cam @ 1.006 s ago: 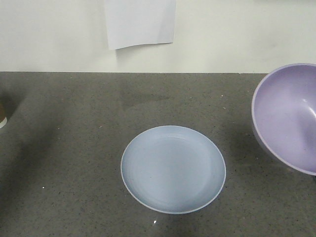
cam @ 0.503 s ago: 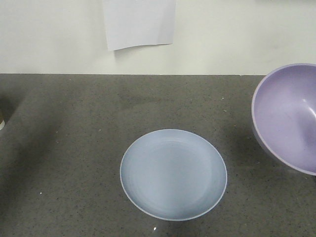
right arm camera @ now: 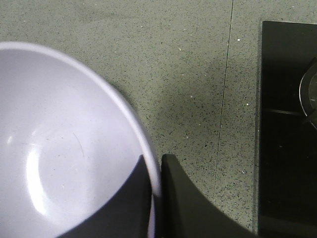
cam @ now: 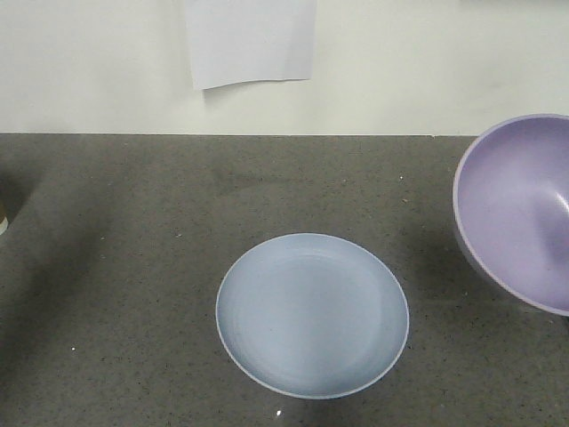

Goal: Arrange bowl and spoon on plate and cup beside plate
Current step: 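Hold spoon and bowl above the counter beside the light blue plate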

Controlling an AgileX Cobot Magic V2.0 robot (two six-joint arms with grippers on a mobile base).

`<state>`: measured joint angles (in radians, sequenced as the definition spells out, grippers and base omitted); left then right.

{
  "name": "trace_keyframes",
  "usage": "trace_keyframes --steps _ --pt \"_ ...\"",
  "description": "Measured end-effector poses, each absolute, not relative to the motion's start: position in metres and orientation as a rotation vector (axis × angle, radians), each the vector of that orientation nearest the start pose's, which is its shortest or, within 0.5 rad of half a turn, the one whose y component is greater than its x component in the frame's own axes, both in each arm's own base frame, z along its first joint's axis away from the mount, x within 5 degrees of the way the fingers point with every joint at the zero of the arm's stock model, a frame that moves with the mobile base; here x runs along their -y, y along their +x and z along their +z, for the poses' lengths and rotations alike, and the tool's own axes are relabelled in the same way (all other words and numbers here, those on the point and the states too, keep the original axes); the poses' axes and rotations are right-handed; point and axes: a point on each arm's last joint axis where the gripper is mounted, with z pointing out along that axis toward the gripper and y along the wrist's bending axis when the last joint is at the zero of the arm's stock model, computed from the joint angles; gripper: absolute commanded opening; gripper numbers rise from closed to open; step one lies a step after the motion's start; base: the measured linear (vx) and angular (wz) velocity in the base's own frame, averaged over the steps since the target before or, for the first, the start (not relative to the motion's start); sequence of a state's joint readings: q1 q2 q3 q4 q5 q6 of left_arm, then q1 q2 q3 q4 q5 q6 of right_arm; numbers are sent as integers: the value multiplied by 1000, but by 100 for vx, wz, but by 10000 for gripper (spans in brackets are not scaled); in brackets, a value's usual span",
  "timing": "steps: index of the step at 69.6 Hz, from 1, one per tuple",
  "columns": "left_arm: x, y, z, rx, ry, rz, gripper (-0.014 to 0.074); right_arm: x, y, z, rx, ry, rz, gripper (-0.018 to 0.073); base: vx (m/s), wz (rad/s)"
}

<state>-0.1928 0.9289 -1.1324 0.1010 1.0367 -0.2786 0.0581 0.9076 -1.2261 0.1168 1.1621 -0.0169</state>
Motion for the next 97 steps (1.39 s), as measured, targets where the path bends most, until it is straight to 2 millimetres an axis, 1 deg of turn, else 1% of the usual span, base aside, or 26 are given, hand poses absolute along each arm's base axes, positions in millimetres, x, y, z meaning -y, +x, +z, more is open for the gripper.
trace_keyframes --steps 97 --pt "23 161 404 -2312 -84 -113 -6 -18 143 426 -2324 -87 169 -6 0 0"
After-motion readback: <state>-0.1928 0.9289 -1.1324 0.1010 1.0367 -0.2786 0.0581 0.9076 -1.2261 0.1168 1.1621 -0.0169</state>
